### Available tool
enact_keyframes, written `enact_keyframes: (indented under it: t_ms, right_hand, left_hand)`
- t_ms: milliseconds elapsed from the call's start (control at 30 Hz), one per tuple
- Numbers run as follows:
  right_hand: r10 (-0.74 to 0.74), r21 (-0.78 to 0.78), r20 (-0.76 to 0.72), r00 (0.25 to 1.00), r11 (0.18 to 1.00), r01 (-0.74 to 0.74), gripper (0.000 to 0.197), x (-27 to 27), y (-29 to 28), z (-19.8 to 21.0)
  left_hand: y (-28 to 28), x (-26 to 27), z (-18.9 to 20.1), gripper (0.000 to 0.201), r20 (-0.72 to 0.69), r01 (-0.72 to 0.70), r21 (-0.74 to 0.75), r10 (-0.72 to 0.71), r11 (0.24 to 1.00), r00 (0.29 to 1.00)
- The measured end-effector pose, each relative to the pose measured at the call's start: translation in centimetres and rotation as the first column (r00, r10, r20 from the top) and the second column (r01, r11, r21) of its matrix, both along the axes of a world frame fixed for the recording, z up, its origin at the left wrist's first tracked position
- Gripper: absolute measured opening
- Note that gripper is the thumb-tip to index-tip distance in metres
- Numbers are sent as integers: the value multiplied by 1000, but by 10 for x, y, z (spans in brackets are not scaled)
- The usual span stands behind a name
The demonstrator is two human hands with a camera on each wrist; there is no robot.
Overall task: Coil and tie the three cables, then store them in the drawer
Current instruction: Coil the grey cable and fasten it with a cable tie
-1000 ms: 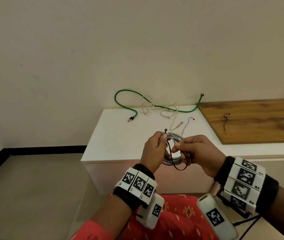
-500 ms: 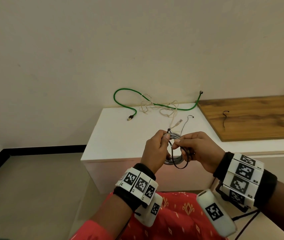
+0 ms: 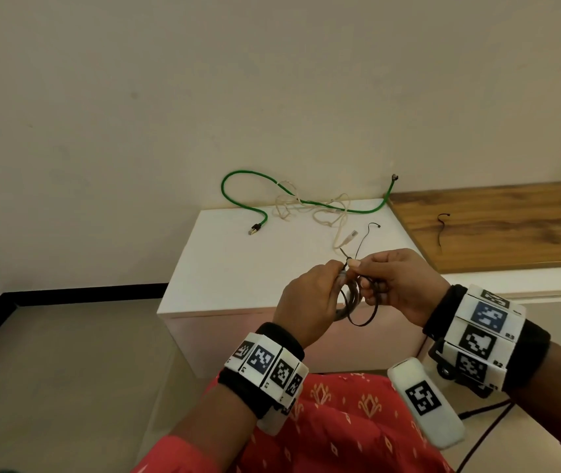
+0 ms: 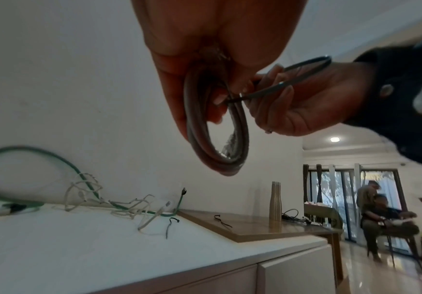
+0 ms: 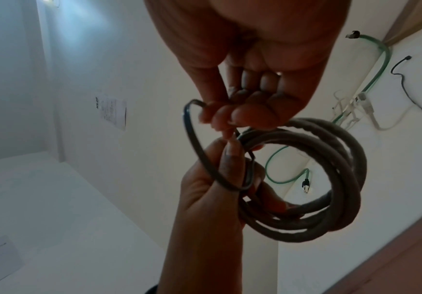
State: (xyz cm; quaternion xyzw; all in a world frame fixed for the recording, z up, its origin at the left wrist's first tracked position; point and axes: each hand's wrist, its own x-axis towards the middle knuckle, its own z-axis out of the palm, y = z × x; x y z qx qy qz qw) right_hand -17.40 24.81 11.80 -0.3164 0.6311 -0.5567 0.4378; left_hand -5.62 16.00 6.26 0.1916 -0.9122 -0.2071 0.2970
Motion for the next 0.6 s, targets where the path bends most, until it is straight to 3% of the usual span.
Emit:
enact_keyframes:
  t_ms: [167, 367, 467, 600]
  right_hand:
    - [-57, -12, -58, 997, 998, 56, 12, -5, -1, -3]
    - [68, 33, -43, 997, 997, -66, 11, -7, -1, -4]
    - [29, 18, -75, 997, 999, -28, 2, -10, -3, -6]
    - [44, 7, -13, 999, 999, -44, 9, -14, -7, -6]
  left_hand:
    - [-4, 2, 1, 56, 35, 10, -80, -7, 997, 999]
    - [-4, 4, 6, 58, 69, 74, -87, -68, 993, 995]
    - [-7, 3, 7, 46, 88, 77, -45, -73, 996, 993]
    - [-6, 0, 9, 40, 82, 83, -9, -82, 997, 993]
